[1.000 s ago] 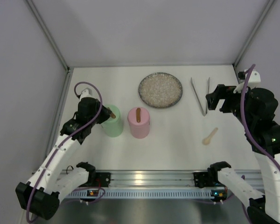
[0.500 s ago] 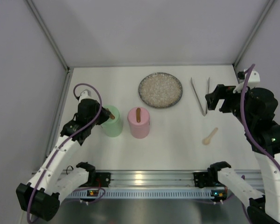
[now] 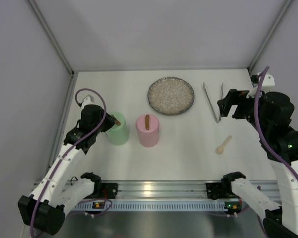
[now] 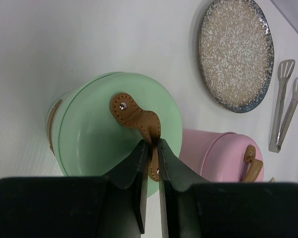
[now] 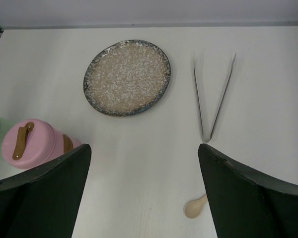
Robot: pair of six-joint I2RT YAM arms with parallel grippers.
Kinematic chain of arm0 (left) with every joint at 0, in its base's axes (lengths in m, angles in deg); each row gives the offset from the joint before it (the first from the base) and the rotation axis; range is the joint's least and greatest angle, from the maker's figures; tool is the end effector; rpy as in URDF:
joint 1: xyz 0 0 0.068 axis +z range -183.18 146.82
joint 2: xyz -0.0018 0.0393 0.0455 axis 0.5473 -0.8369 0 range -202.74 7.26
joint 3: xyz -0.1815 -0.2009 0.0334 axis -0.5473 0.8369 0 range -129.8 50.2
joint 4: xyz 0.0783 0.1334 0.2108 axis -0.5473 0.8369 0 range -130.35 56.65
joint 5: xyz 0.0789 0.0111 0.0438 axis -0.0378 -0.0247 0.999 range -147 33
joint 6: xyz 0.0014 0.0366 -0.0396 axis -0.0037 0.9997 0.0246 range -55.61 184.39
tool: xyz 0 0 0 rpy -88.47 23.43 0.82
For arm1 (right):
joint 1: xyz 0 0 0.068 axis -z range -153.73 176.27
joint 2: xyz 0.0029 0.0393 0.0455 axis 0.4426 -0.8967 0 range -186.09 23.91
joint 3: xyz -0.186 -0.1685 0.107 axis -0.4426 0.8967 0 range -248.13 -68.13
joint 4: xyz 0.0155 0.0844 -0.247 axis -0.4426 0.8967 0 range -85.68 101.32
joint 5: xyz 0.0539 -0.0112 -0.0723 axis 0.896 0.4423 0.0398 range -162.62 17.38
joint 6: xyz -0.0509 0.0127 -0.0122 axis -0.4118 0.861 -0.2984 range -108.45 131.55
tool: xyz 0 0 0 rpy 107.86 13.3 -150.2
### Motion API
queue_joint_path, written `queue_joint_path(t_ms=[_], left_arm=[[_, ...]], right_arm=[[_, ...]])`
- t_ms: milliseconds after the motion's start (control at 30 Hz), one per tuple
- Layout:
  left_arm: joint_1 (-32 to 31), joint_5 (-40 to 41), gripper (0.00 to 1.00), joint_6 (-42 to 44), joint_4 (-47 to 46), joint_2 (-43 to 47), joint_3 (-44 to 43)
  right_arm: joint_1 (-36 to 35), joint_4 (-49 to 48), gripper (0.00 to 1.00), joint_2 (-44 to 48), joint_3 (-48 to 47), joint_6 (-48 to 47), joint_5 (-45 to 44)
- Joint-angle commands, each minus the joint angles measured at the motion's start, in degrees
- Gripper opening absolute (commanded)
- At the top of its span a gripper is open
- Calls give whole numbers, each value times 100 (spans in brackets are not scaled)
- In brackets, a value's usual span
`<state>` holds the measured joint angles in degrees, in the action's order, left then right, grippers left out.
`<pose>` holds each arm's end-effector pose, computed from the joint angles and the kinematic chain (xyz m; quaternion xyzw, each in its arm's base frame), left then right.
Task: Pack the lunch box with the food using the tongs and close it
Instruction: Close the box lid on the packing box.
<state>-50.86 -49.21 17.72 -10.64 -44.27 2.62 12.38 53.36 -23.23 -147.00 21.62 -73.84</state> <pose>0.1876 -0.0547 0.3025 -0.2512 0.8435 -0.2001 0.4305 0.1184 0.0286 0.4543 -0.0206 0.8052 0.1146 0.5815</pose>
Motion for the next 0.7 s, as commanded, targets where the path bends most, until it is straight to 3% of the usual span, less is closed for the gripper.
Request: queue_joint_path(t_ms=[0,133,600,667], left_arm=[[106,65,17,-70,-405,81,1],[141,73,31,-105,-458,178,160],[168,223,47,71,-388,345,20],[168,284,53,97,-387,380,-24]], right_arm=[[-88,-298,90,-15,-260,-5,77],[-88,-289,90,-24,-269,-5,77],[-88,-307,90,-24,-260,-4,86],[-88,-307,90,-24,-252,-22,86]])
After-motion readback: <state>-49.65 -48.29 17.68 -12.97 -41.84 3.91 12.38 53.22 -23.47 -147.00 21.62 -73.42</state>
